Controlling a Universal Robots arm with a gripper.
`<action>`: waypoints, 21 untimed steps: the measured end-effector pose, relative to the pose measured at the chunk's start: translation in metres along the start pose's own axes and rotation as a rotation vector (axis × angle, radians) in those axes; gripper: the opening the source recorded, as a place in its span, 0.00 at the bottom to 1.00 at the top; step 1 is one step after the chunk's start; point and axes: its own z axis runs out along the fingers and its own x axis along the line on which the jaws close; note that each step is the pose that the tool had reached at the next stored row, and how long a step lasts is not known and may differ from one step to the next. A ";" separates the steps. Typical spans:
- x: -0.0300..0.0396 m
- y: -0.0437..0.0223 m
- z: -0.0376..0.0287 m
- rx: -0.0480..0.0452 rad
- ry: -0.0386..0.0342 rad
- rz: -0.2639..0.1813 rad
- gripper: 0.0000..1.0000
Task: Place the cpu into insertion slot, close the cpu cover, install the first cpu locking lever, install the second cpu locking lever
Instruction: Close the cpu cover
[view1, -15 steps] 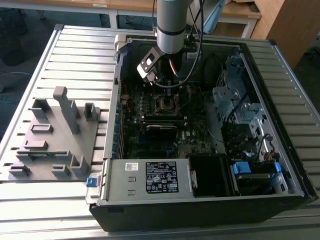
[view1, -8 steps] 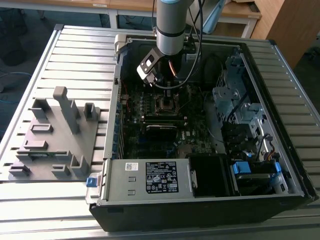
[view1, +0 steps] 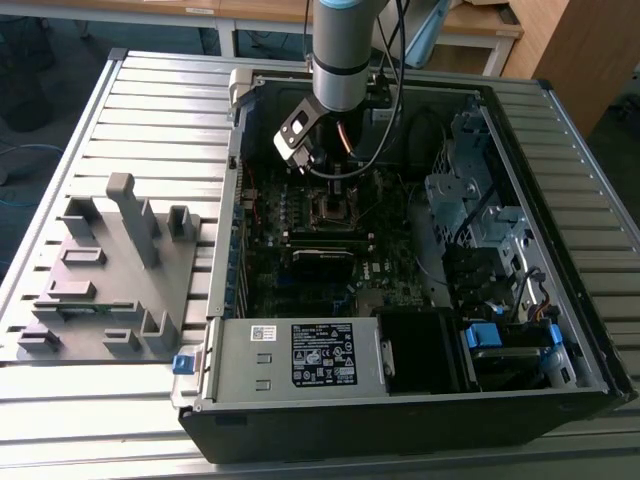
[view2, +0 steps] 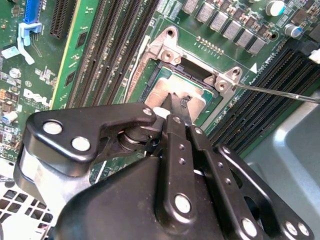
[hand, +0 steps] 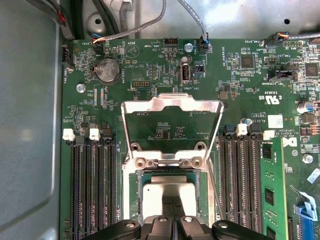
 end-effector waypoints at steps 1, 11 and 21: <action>0.0000 -0.0001 0.0005 0.0002 -0.0003 0.000 0.10; 0.0000 -0.0001 0.0015 0.0001 -0.0002 0.000 0.10; -0.0001 -0.0002 0.0015 0.0001 -0.0003 0.000 0.10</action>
